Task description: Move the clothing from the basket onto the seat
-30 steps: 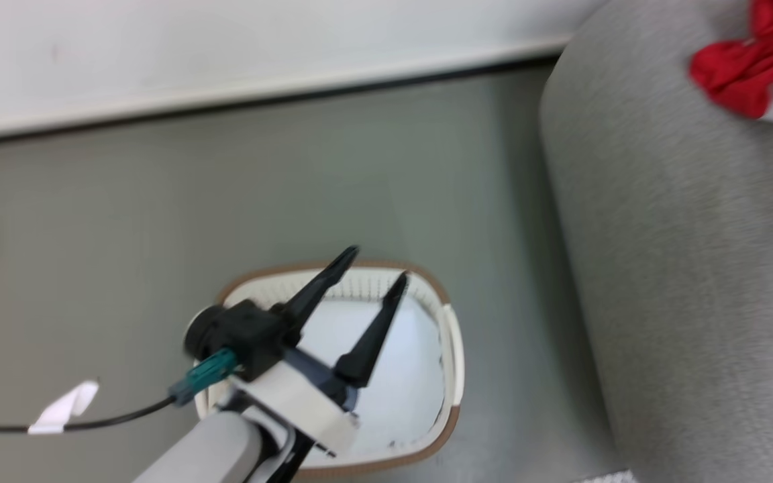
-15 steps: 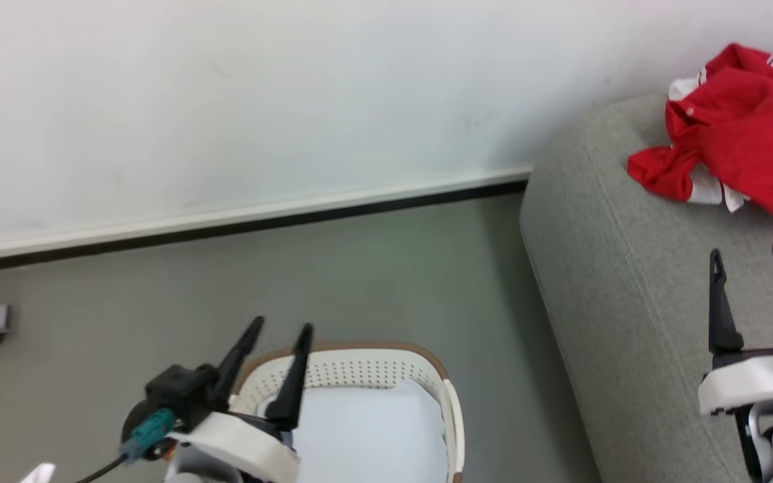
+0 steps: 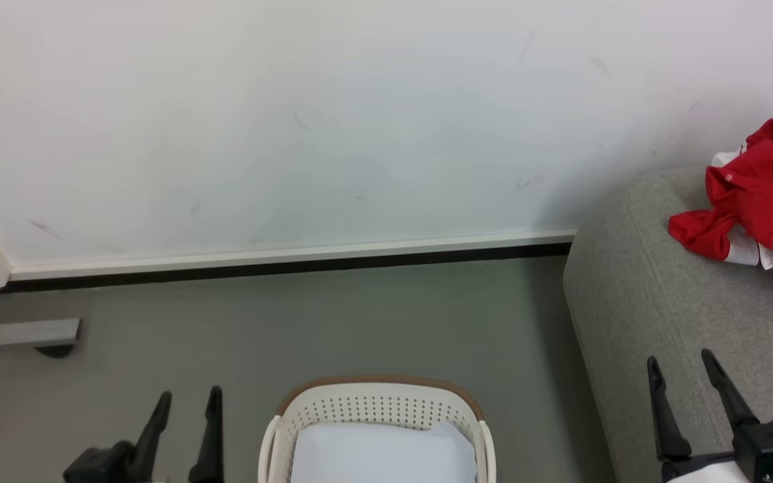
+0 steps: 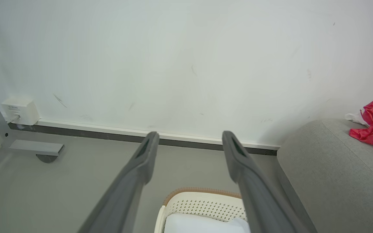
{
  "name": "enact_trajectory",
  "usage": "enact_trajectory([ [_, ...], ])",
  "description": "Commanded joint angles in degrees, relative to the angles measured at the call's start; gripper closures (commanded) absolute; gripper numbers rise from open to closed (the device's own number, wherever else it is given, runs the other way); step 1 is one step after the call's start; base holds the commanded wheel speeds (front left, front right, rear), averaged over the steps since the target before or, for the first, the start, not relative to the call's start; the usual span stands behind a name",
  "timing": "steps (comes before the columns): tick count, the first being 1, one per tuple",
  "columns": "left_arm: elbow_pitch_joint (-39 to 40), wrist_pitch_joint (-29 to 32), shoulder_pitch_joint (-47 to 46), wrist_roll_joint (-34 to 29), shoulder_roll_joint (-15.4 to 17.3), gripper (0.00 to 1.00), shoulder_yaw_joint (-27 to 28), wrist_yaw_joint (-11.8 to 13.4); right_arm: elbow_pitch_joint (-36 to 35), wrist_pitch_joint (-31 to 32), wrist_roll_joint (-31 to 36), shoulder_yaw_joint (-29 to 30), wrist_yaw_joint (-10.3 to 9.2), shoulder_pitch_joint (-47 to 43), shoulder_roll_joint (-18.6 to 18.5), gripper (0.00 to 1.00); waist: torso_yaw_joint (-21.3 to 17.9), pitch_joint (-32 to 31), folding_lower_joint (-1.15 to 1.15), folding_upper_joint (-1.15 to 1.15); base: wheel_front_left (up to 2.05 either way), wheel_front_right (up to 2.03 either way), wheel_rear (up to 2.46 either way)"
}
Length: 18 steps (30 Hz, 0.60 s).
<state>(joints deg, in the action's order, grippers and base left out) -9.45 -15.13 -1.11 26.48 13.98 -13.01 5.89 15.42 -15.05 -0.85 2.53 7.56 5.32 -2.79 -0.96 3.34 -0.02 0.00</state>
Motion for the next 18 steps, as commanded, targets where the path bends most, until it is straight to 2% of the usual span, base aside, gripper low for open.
enact_trajectory([
  [1, -0.4, 0.0, 1.7, -1.7, -0.7, 0.00, 1.7, -1.1, -0.2, -0.2, -0.9, -0.5, -0.15, -1.4, -0.2, 0.00, 0.4, -0.9, 0.02, 0.00, 0.00, 0.00, 0.00],
  [9, 0.8, 0.0, 6.9, -8.3, -5.6, 0.00, 11.2, -6.7, -0.6, -0.2, -3.4, -2.2, -0.15, -4.2, -0.2, 0.00, -0.2, -3.2, 0.02, 0.00, 0.00, 0.00, 0.00],
  [13, 0.8, 0.0, 7.9, -10.8, -7.7, 0.00, 14.1, -9.5, -0.6, -0.2, -3.8, -3.0, -0.15, -4.6, -0.2, 0.00, -0.5, -3.6, 0.02, 0.00, 0.00, 0.00, 0.00],
  [18, 0.0, 0.0, 8.0, -12.6, -9.2, 0.00, 15.9, -11.5, -0.5, -0.2, -4.0, -3.6, -0.15, -4.6, -0.2, 0.00, -0.6, -3.8, 0.02, 0.00, 0.00, 0.00, 0.00],
])
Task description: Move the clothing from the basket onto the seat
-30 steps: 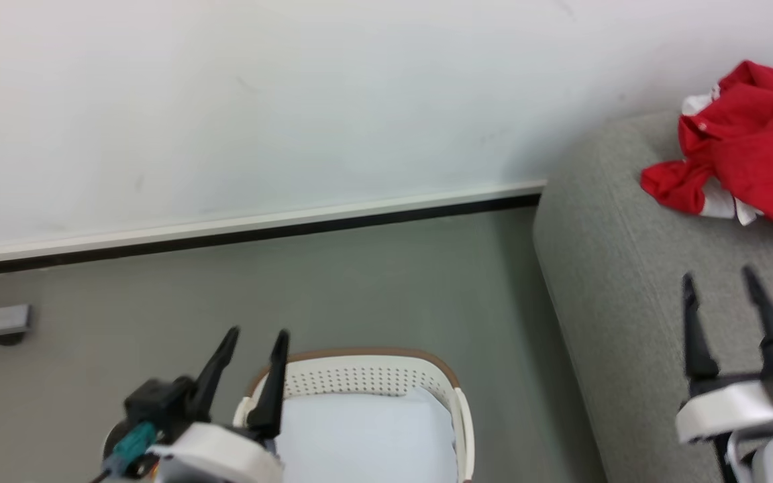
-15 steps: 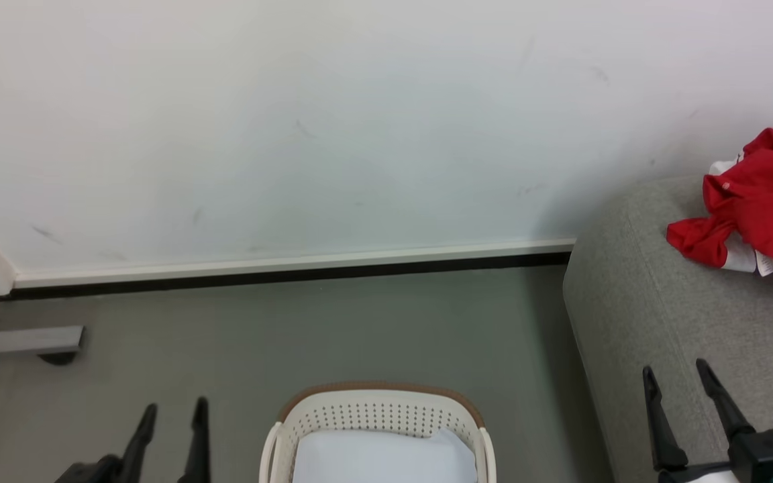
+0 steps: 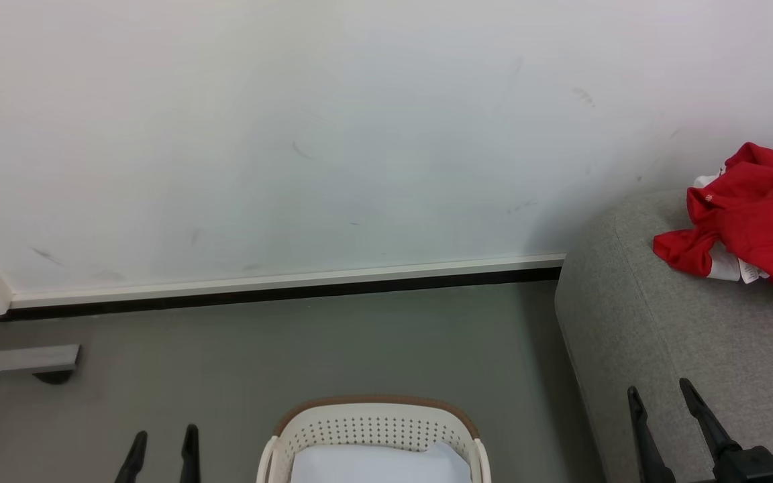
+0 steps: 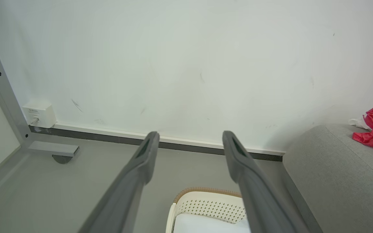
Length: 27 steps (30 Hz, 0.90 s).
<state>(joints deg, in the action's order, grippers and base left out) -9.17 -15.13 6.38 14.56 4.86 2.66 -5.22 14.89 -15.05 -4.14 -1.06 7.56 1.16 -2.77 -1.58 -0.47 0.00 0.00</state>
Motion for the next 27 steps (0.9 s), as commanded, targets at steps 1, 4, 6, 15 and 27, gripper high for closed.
enact_trajectory([
  [1, -0.5, 0.0, 0.4, -0.8, -0.3, 0.00, 0.3, -0.7, 0.0, -0.2, -0.8, -0.1, -0.15, -0.4, -0.2, 0.00, 0.0, -0.1, 0.00, 0.00, 0.00, 0.00, 0.00],
  [4, -1.0, 0.0, 0.2, -1.4, -0.7, 0.00, 0.6, -1.3, 0.0, -0.2, -0.8, -0.4, -0.15, -0.5, -0.2, 0.00, 0.0, -0.1, 0.00, 0.00, 0.00, 0.00, 0.00],
  [6, -1.3, 0.0, 0.0, -1.6, -1.0, 0.00, 0.8, -1.7, 0.1, -0.2, -0.9, -0.5, -0.15, -0.5, -0.2, 0.00, 0.0, -0.1, 0.00, 0.00, 0.00, 0.00, 0.00],
  [15, -1.7, 0.0, -0.6, -2.5, -1.6, 0.00, 2.4, -2.1, 0.1, -0.2, -1.5, -1.4, -0.15, -0.6, -0.2, 0.00, 0.1, 0.0, 0.00, 0.00, 0.00, 0.00, 0.00],
  [27, -2.7, 0.0, -1.0, -3.1, -1.9, 0.00, 3.0, -2.3, 0.3, -0.2, -1.7, -1.7, -0.15, -0.3, -0.2, 0.00, 1.0, -0.6, 0.00, 0.00, 0.00, 0.00, 0.00],
])
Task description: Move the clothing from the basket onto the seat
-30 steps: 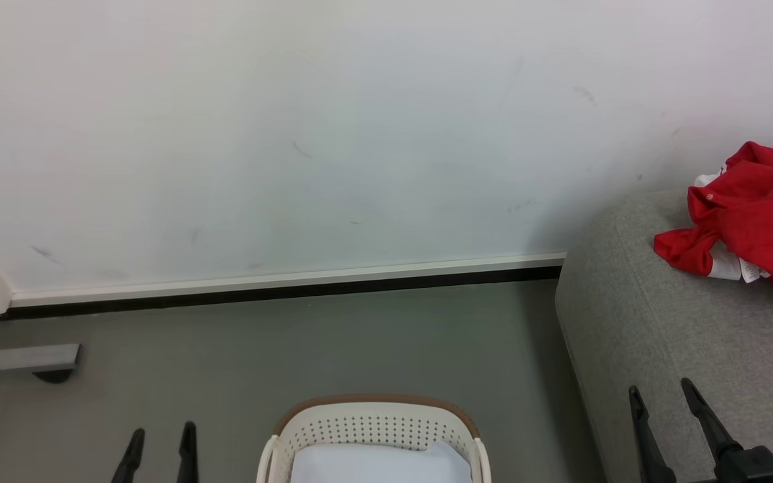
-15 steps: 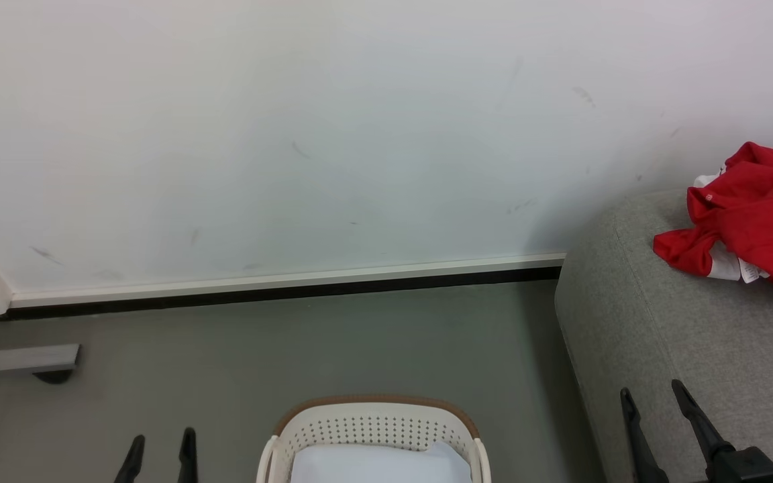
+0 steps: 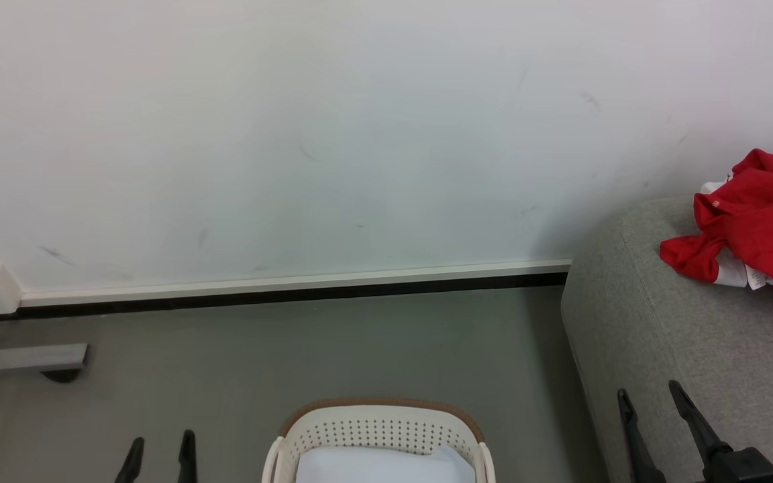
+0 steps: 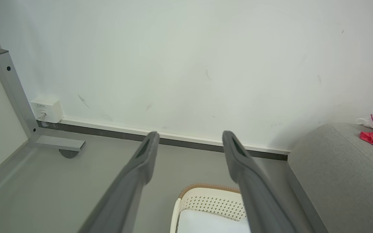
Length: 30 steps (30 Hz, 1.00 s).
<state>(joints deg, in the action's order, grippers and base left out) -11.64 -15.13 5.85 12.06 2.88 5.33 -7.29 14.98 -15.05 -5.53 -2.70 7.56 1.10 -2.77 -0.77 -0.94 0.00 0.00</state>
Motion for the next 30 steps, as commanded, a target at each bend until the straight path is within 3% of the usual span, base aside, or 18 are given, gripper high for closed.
enact_trajectory([
  [1, -0.2, 0.0, -0.5, -0.6, 0.1, 0.00, 0.4, -0.2, 0.2, -0.2, -0.3, 0.0, -0.15, -0.2, -0.2, 0.00, 0.2, -0.1, 0.00, 0.00, 0.00, 0.00, 0.00],
  [21, -0.6, 0.0, -0.6, 0.4, 0.1, 0.00, -0.2, -0.2, 0.5, -0.2, -0.5, -0.7, -0.15, 0.0, -0.2, 0.00, 0.7, -0.1, 0.00, 0.00, 0.00, 0.00, 0.00],
  [22, -0.6, 0.0, -0.2, 0.1, 0.0, 1.00, -0.3, -0.1, 0.4, 0.0, -0.4, -0.7, 0.00, 0.0, 0.0, 1.00, 0.7, -0.1, 0.00, 0.00, 0.00, 0.00, 0.00],
  [30, -3.5, 0.9, 0.1, 2.8, -0.7, 1.00, -0.3, -0.1, 2.6, 0.9, -3.7, -0.7, 0.00, -1.1, 0.3, 1.00, 0.7, 0.0, 0.00, 0.00, 0.00, 0.00, 0.00],
])
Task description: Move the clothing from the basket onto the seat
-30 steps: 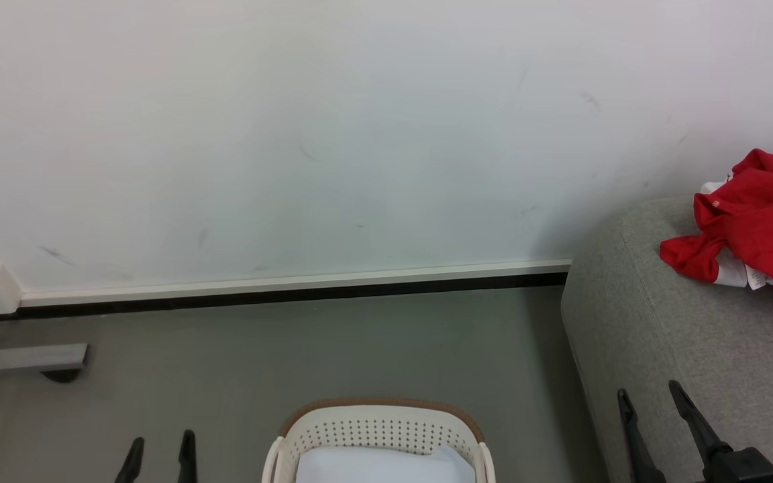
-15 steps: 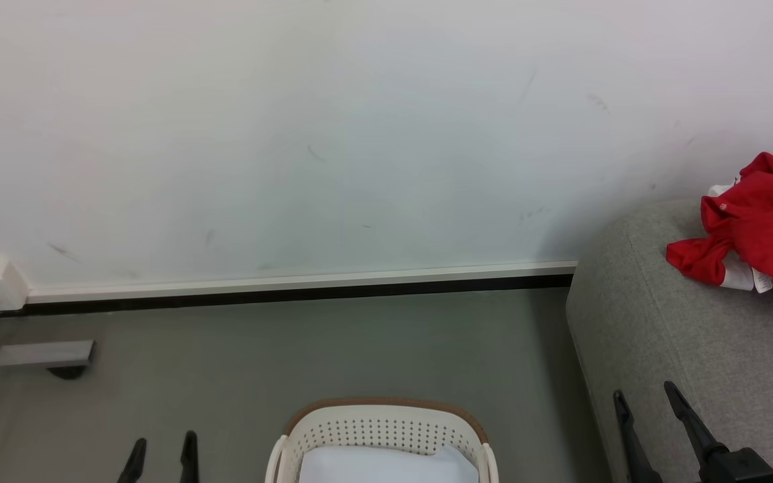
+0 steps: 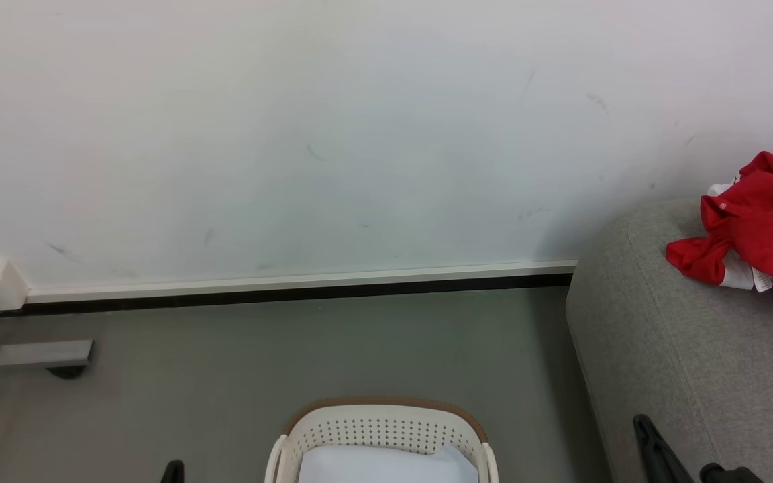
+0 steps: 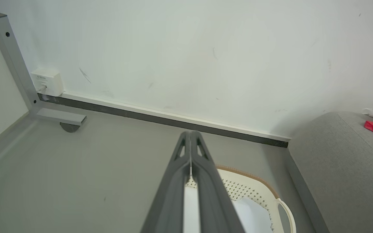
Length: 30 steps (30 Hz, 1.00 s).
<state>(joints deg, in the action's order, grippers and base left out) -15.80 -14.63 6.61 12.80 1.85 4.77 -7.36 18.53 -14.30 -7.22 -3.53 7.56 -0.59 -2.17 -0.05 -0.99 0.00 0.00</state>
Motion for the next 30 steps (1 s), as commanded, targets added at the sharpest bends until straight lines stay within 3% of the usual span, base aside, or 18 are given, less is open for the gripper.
enact_trajectory([
  [1, 0.7, 0.7, -0.9, 3.2, 0.3, 1.00, 0.3, 0.0, -1.1, 0.4, -3.2, 0.2, 0.00, 0.7, -0.4, 1.00, 0.0, 0.0, 0.00, 0.00, 0.00, 0.00, 0.00],
  [30, 1.3, 8.0, -5.2, 30.6, 0.7, 1.00, 0.8, -0.1, -2.4, 6.7, -33.7, 2.5, -0.04, 3.1, -1.6, 1.00, 0.0, 0.3, 0.00, 0.00, 0.00, 0.00, 0.00],
])
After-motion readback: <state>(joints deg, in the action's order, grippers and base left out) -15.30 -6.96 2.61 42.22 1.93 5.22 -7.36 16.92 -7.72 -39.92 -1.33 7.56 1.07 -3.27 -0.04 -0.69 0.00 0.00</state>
